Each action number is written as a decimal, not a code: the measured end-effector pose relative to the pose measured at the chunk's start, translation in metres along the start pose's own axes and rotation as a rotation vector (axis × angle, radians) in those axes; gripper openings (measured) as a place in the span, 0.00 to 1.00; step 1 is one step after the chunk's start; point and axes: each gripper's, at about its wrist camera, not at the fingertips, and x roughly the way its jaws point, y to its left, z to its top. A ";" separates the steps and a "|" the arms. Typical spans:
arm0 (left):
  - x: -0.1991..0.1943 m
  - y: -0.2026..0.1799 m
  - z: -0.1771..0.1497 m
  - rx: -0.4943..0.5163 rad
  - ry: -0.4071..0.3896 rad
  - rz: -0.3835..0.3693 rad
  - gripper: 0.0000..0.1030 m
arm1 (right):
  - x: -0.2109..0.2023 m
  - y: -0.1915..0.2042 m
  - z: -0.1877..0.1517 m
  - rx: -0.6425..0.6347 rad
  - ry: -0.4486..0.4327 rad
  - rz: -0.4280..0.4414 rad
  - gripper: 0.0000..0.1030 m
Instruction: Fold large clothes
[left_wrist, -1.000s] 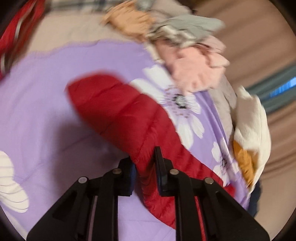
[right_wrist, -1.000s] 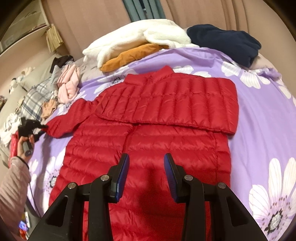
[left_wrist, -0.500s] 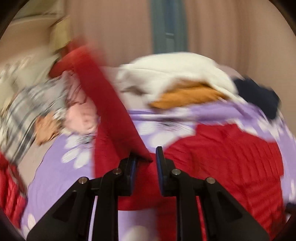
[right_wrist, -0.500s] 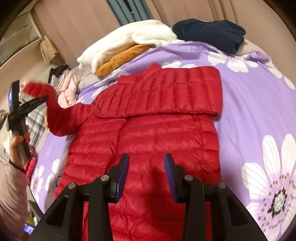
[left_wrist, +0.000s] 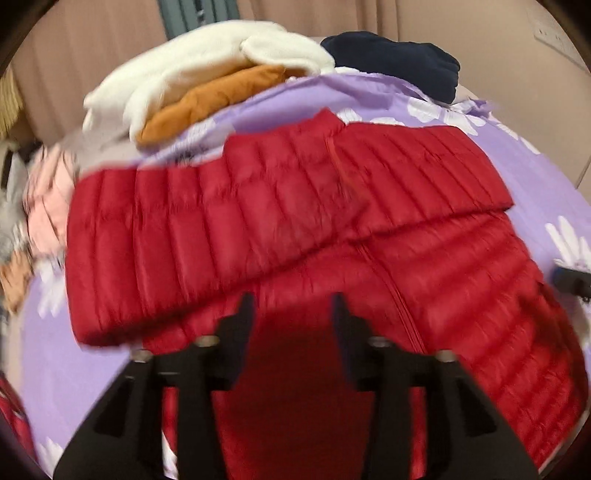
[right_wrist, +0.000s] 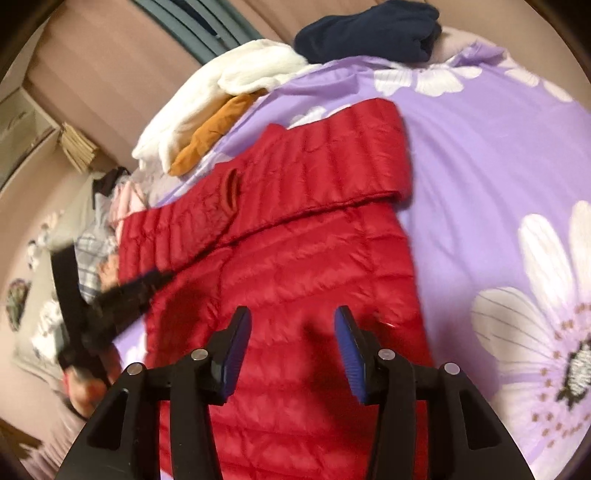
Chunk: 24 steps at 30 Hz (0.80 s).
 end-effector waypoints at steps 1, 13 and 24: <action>-0.006 0.005 -0.010 -0.030 0.000 -0.013 0.58 | 0.004 0.003 0.003 0.000 0.003 0.022 0.46; -0.068 0.084 -0.101 -0.382 0.008 0.029 0.66 | 0.112 0.070 0.078 -0.067 0.030 0.116 0.46; -0.093 0.121 -0.139 -0.567 0.007 0.040 0.68 | 0.157 0.077 0.085 -0.050 0.098 0.096 0.12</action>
